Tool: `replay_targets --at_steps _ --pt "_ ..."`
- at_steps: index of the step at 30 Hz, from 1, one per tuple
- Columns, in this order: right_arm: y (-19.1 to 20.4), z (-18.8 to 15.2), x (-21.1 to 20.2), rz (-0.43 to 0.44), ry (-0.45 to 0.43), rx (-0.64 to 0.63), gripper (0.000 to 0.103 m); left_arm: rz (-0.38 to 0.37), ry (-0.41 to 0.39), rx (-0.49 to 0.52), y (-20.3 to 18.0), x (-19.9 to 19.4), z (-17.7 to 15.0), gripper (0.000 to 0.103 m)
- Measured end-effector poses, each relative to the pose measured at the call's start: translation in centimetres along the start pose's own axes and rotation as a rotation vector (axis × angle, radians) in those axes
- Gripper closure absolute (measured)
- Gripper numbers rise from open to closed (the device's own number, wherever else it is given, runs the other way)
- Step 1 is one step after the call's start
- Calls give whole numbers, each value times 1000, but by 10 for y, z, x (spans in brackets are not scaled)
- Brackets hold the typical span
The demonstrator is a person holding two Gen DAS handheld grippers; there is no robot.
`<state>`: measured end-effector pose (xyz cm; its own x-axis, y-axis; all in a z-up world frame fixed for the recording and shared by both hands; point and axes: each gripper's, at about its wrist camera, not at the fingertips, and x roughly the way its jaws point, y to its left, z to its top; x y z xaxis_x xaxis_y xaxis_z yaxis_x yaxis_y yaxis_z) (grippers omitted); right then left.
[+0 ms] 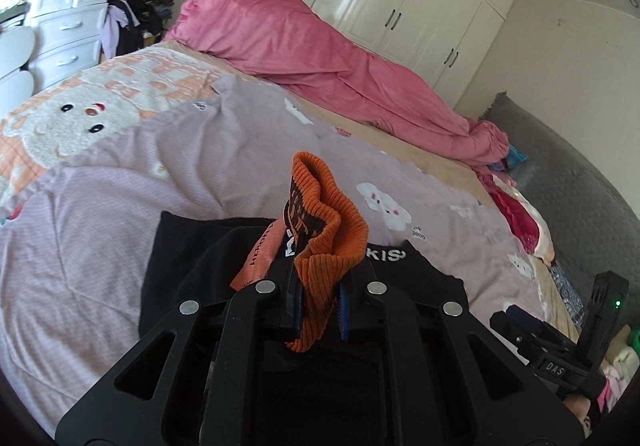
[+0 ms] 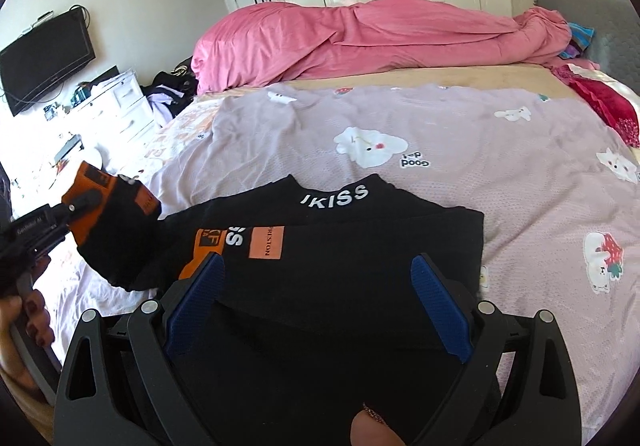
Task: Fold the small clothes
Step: 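Fold the held sleeve onto the shirt body with the left gripper, release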
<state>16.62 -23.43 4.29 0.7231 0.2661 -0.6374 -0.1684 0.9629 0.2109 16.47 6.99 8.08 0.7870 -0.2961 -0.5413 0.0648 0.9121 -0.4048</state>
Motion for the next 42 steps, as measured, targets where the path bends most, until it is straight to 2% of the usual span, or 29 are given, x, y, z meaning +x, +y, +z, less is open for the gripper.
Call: replay_targets --at_steps 9,21,26,31,35,38,42 --pt "-13 1 -2 -33 10 32 9 -42 70 29 -27 26 -23 97" --pt "-36 2 1 -58 23 82 9 -72 206 57 -47 70 -58 94" --pt "-45 2 5 -57 36 111 9 -96 283 49 -48 83 -69 83" --pt "-45 1 11 -49 52 112 9 -126 289 33 -45 77 -70 59" --pt "-40 -2 16 -34 70 102 9 -86 257 45 -40 68 -64 56" --pt "-34 -7 24 6 99 102 9 -39 229 54 -30 60 -59 48" --pt "-23 -16 37 85 148 112 9 49 187 65 -14 49 -54 31"
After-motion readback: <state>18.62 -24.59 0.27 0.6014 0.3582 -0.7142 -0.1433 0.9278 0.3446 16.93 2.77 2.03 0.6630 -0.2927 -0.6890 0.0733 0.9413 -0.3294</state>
